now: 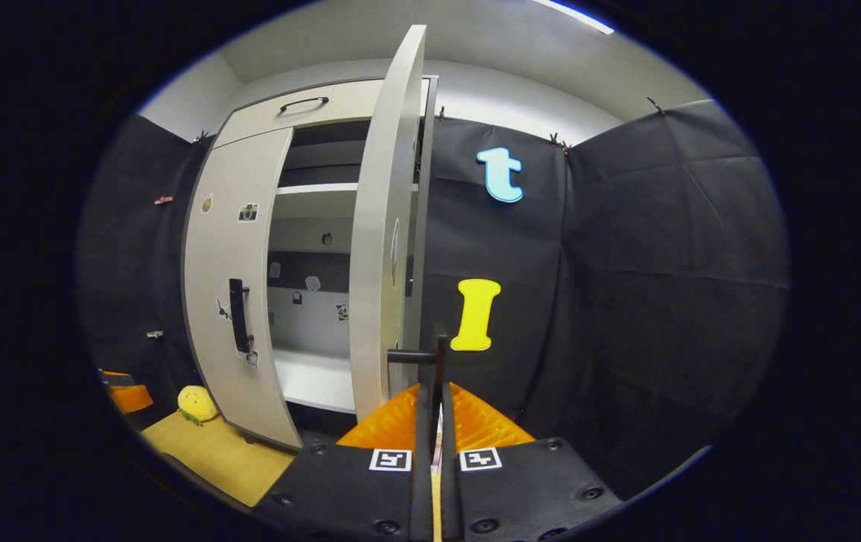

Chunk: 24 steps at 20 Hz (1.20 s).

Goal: Open the right door of the double-door shoe cabinet with the right hand, and open the left door with the left hand.

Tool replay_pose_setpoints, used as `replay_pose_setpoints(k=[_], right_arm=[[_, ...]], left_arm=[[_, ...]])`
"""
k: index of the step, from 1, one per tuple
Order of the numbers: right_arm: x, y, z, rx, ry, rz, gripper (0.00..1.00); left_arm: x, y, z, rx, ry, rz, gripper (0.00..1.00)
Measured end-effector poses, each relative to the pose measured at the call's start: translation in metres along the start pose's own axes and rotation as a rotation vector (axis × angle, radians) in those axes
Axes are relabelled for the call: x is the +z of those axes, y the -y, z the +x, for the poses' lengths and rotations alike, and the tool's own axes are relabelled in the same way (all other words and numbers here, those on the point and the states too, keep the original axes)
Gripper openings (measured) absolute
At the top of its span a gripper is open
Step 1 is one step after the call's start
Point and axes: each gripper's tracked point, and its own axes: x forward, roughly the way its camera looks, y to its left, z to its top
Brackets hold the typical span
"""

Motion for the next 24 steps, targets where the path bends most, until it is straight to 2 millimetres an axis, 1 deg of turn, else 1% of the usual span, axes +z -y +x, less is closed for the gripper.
replay_pose_setpoints(k=[1,2,3,7,9,10,11,14,16,17,18,19,20,21,23,24], right_arm=[[-0.001,0.002,-0.005,-0.009,0.003,0.005,0.08],[-0.002,0.005,-0.011,-0.026,0.008,0.005,0.11],[-0.003,0.007,-0.017,-0.038,0.014,0.003,0.07],[-0.007,0.007,-0.046,-0.086,0.02,-0.002,0.06],[-0.006,0.004,-0.062,-0.106,0.029,0.013,0.06],[-0.006,0.0,-0.07,-0.115,0.035,0.024,0.04],[-0.005,-0.005,-0.077,-0.121,0.043,0.036,0.06],[-0.005,-0.028,-0.092,-0.127,0.061,0.068,0.06],[-0.007,-0.048,-0.094,-0.119,0.063,0.093,0.06],[-0.009,-0.06,-0.095,-0.107,0.058,0.108,0.1],[-0.012,-0.073,-0.09,-0.093,0.048,0.119,0.08],[-0.017,-0.083,-0.087,-0.085,0.034,0.12,0.17],[-0.022,-0.093,-0.082,-0.077,0.021,0.113,0.31],[-0.028,-0.1,-0.078,-0.069,0.006,0.1,0.39],[-0.039,-0.116,-0.073,-0.03,-0.017,0.085,0.46],[-0.044,-0.122,-0.068,-0.008,-0.027,0.084,0.59]], left_arm=[[0.001,-0.002,0.001,-0.002,-0.001,0.002,0.95],[0.001,-0.004,0.002,-0.004,-0.001,0.002,0.95],[0.001,-0.006,0.003,-0.007,-0.003,-0.001,0.95],[0.002,-0.017,0.007,-0.032,-0.013,0.01,0.95],[0.003,-0.027,0.008,-0.041,-0.013,0.035,0.95],[0.002,-0.033,0.009,-0.045,-0.013,0.049,0.95],[0.003,-0.038,0.009,-0.051,-0.014,0.062,0.95],[0.003,-0.053,0.007,-0.069,-0.01,0.083,0.95],[0.003,-0.061,0.006,-0.084,-0.011,0.075,0.95],[0.004,-0.064,0.006,-0.093,-0.009,0.067,0.95],[0.005,-0.068,0.006,-0.099,-0.004,0.061,0.95],[0.007,-0.073,0.007,-0.095,-0.002,0.059,0.95],[0.007,-0.079,0.007,-0.088,0.0,0.058,0.95],[0.008,-0.082,0.008,-0.081,0.003,0.055,0.95],[0.012,-0.087,0.012,-0.069,0.01,0.051,0.95],[0.012,-0.089,0.014,-0.058,0.013,0.053,0.95]])
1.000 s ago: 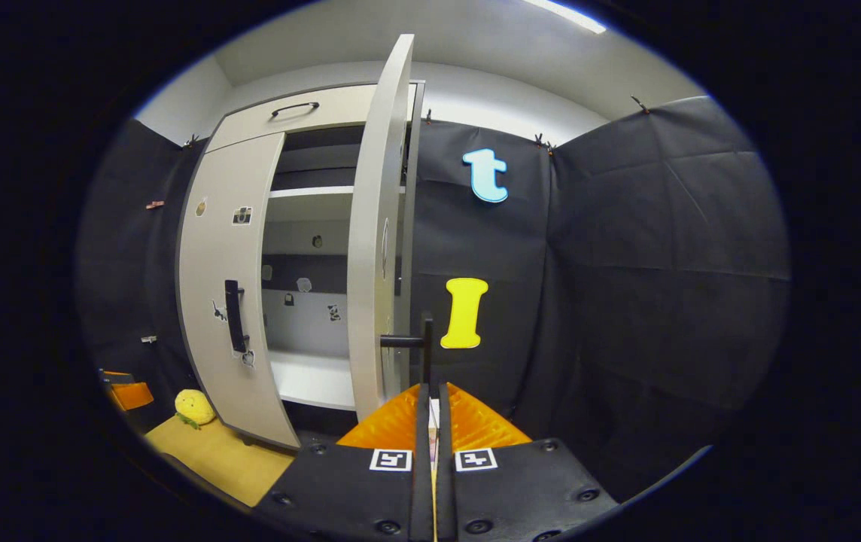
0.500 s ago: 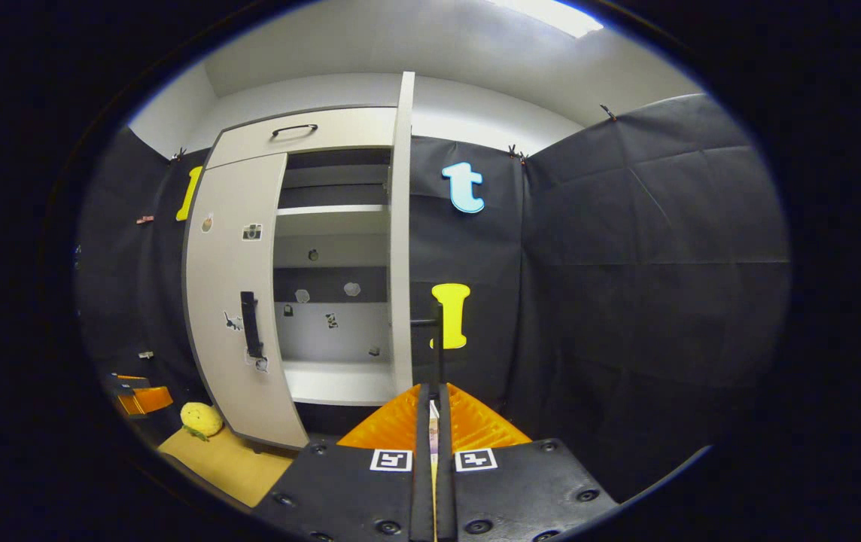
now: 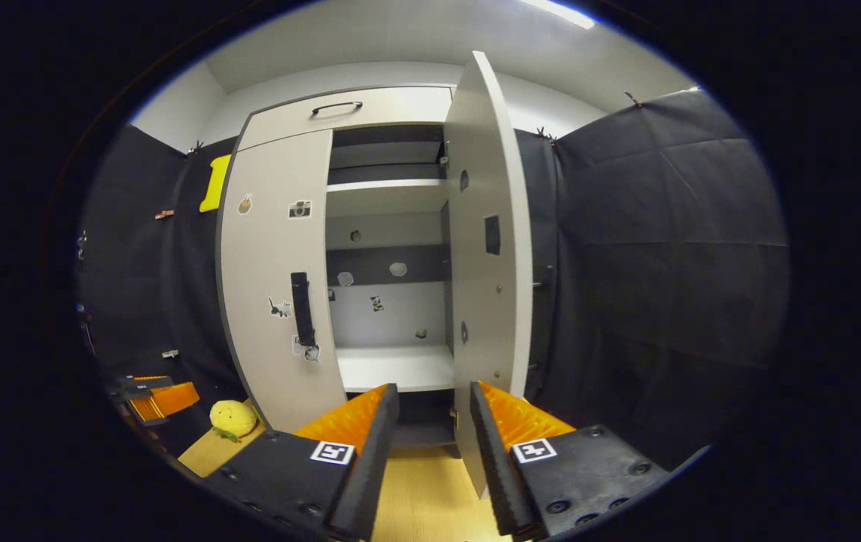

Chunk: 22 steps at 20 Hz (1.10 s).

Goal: Open the right door of the double-door shoe cabinet with the right hand, and open the left door with the left hand.

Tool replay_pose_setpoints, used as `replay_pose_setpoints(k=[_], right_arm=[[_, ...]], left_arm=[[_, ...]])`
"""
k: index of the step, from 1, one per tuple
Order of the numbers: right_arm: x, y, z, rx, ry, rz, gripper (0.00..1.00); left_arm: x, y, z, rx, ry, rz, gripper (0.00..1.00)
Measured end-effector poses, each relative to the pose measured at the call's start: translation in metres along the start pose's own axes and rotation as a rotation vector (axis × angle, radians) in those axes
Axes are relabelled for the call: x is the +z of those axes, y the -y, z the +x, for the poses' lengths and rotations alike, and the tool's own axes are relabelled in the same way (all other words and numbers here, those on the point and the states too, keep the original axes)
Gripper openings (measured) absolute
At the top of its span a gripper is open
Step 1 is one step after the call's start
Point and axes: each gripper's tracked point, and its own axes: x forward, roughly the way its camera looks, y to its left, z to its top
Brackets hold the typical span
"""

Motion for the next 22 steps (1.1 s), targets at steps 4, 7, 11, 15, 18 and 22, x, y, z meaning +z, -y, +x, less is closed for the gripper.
replay_pose_setpoints(k=[4,7,11,15,18,22], right_arm=[[-0.016,-0.011,0.017,0.068,-0.007,0.001,0.99],[-0.028,-0.01,0.032,0.1,-0.018,0.01,0.98],[-0.044,-0.002,0.044,0.112,-0.036,-0.009,0.98],[-0.054,0.0,0.047,0.128,-0.06,0.006,0.98],[-0.062,-0.003,0.047,0.164,-0.062,0.006,0.98],[-0.066,-0.006,0.045,0.206,-0.065,0.01,0.98]], left_arm=[[0.009,0.002,0.011,0.055,0.011,0.02,0.95],[0.021,0.017,0.027,0.074,0.022,0.013,0.95],[0.048,0.041,0.056,0.075,0.059,0.05,0.95],[0.072,0.062,0.096,0.065,0.087,0.121,0.95],[0.081,0.077,0.132,0.056,0.082,0.146,0.95],[0.088,0.092,0.176,0.052,0.075,0.156,0.95]])
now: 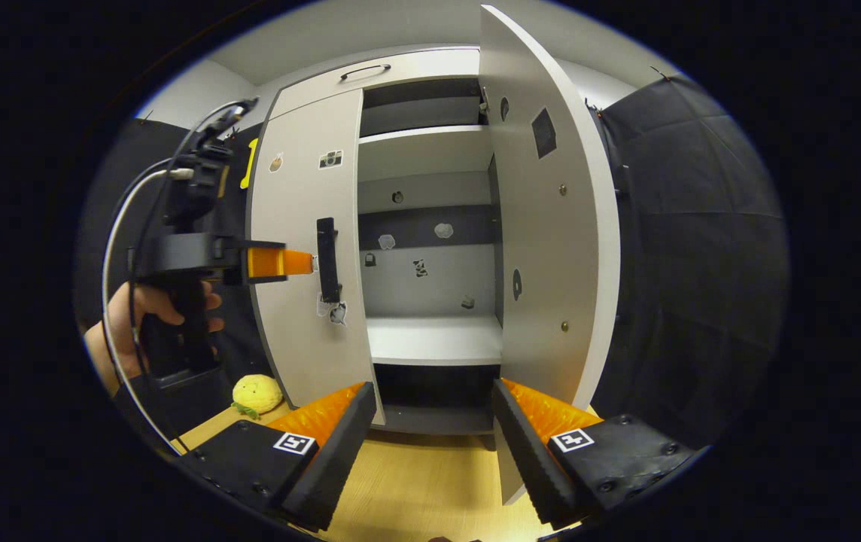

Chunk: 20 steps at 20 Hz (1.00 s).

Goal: Open the right door of the double-door shoe cabinet with the right hand, and open the left door with the left hand.

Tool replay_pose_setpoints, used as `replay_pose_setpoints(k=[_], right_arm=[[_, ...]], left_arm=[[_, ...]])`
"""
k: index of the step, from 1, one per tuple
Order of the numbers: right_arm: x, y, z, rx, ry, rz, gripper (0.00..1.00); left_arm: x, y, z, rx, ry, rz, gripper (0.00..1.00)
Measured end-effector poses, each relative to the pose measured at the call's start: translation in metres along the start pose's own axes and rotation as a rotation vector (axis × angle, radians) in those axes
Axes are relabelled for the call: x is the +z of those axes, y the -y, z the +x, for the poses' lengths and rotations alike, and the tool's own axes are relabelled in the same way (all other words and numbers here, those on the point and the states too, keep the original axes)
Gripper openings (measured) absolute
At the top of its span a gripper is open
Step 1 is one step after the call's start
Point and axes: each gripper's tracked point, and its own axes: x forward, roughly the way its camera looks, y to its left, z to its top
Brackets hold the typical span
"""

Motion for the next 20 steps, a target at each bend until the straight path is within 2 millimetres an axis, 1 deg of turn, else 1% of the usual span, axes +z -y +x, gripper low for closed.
replay_pose_setpoints(k=[3,5,6,7,9,10,11,12,13,14,15,18,20], right_arm=[[-0.006,0.005,0.001,0.009,-0.012,0.019,0.98],[-0.012,0.007,0.001,0.021,-0.03,0.033,0.98],[-0.015,0.01,0.001,0.02,-0.039,0.037,0.98],[-0.017,0.013,0.001,0.022,-0.043,0.041,0.98],[-0.019,0.017,0.001,0.018,-0.048,0.045,0.98],[-0.018,0.018,0.0,0.017,-0.043,0.051,0.99],[-0.016,0.019,-0.001,0.017,-0.038,0.055,0.99],[-0.016,0.019,-0.001,0.02,-0.034,0.057,0.99],[-0.016,0.019,-0.001,0.022,-0.034,0.054,0.99],[-0.015,0.02,0.0,0.024,-0.033,0.048,0.99],[-0.015,0.02,0.0,0.025,-0.032,0.041,0.99],[-0.013,0.02,-0.001,0.026,-0.024,0.034,0.99],[-0.014,0.018,-0.003,0.035,-0.024,0.029,0.99]], left_arm=[[0.004,0.007,0.029,0.008,0.001,0.006,0.94],[0.007,0.01,0.043,0.015,-0.001,0.006,0.9],[0.007,0.011,0.048,0.018,-0.004,0.006,0.86],[0.008,0.015,0.053,0.016,-0.002,0.008,0.84],[0.009,0.017,0.061,0.029,-0.007,0.025,0.77],[0.01,0.018,0.064,0.035,-0.006,0.036,0.71],[0.011,0.019,0.066,0.042,-0.003,0.044,0.69],[0.012,0.02,0.068,0.045,0.0,0.046,0.64],[0.013,0.021,0.07,0.043,-0.002,0.039,0.61],[0.012,0.022,0.07,0.045,-0.005,0.029,0.55],[0.013,0.02,0.07,0.06,-0.008,0.023,0.52],[0.013,0.017,0.071,0.065,-0.007,-0.003,0.36],[0.012,0.017,0.071,0.061,-0.007,-0.006,0.36]])
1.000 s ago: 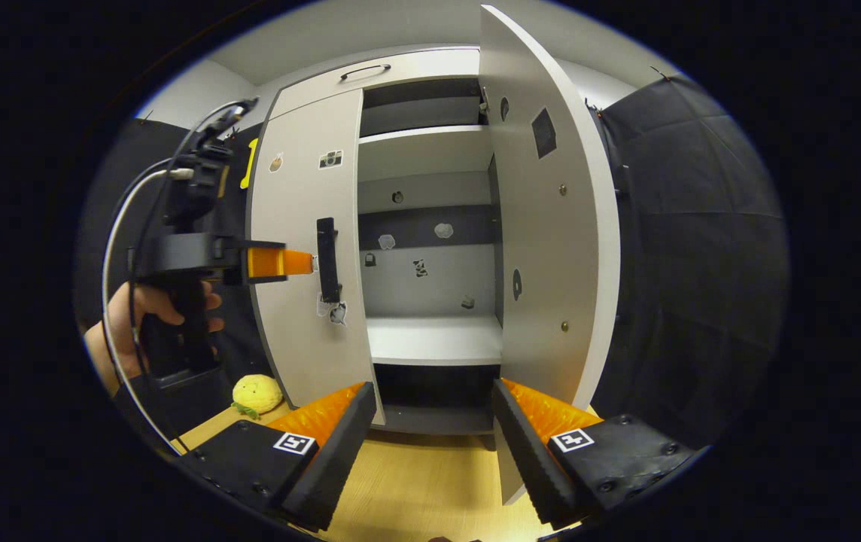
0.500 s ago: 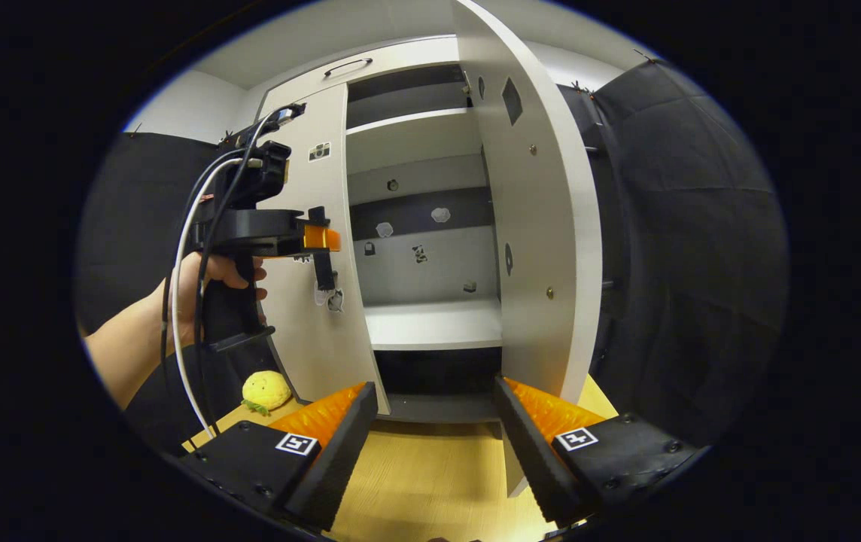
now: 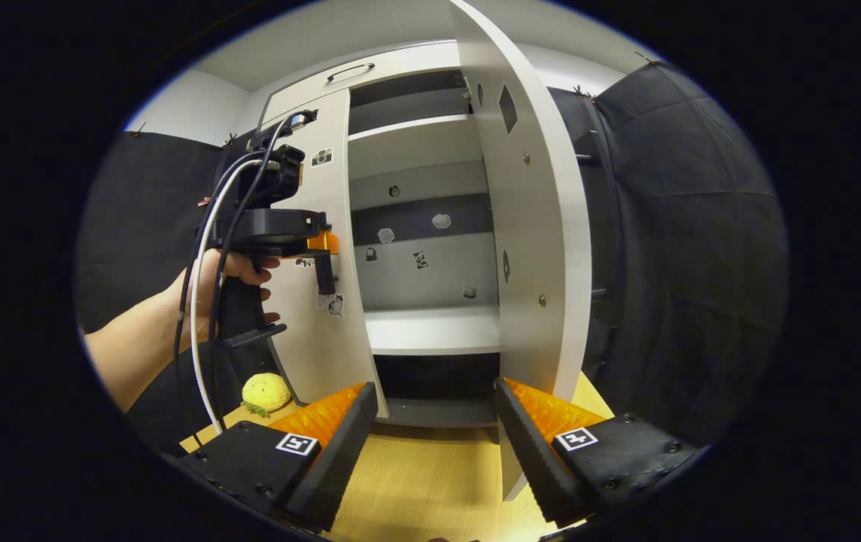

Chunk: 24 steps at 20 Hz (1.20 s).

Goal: Open the right door of the double-door shoe cabinet with the right hand, and open the left door with the left hand.

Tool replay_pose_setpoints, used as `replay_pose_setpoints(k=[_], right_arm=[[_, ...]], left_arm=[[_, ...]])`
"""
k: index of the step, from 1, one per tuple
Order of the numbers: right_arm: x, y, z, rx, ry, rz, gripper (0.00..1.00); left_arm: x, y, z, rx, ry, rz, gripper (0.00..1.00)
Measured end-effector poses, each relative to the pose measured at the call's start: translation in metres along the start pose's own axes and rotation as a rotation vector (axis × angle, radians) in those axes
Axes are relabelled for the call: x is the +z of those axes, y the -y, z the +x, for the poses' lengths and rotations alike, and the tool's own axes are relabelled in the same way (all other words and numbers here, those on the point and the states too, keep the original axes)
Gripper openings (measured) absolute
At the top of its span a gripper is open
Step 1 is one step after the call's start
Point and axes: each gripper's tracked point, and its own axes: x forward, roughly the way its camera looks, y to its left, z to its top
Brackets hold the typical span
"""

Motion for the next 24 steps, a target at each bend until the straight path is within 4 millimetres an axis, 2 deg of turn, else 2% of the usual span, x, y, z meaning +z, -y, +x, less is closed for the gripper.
replay_pose_setpoints(k=[5,6,8,14,17,19,24], right_arm=[[-0.003,-0.007,-0.005,0.013,-0.012,0.012,0.99],[-0.004,-0.01,-0.007,0.017,-0.016,0.018,0.99],[-0.007,-0.015,-0.008,0.023,-0.024,0.02,0.99],[-0.004,-0.012,-0.013,-0.005,-0.024,0.019,0.99],[-0.004,-0.016,-0.018,-0.021,-0.02,0.027,0.99],[-0.005,-0.025,-0.022,-0.03,-0.021,0.026,0.99],[-0.007,-0.046,-0.025,-0.044,-0.021,0.022,0.99]], left_arm=[[-0.005,-0.001,0.002,-0.006,0.001,-0.01,0.31],[-0.005,-0.001,-0.001,-0.008,0.0,-0.01,0.25],[-0.006,-0.001,-0.001,-0.019,-0.006,-0.012,0.18],[-0.005,-0.003,-0.011,-0.038,-0.014,-0.013,0.16],[-0.007,-0.007,-0.031,-0.068,-0.015,-0.039,0.16],[-0.011,-0.012,-0.052,-0.074,-0.007,-0.037,0.16],[-0.011,-0.027,-0.086,-0.116,-0.012,-0.054,0.16]])
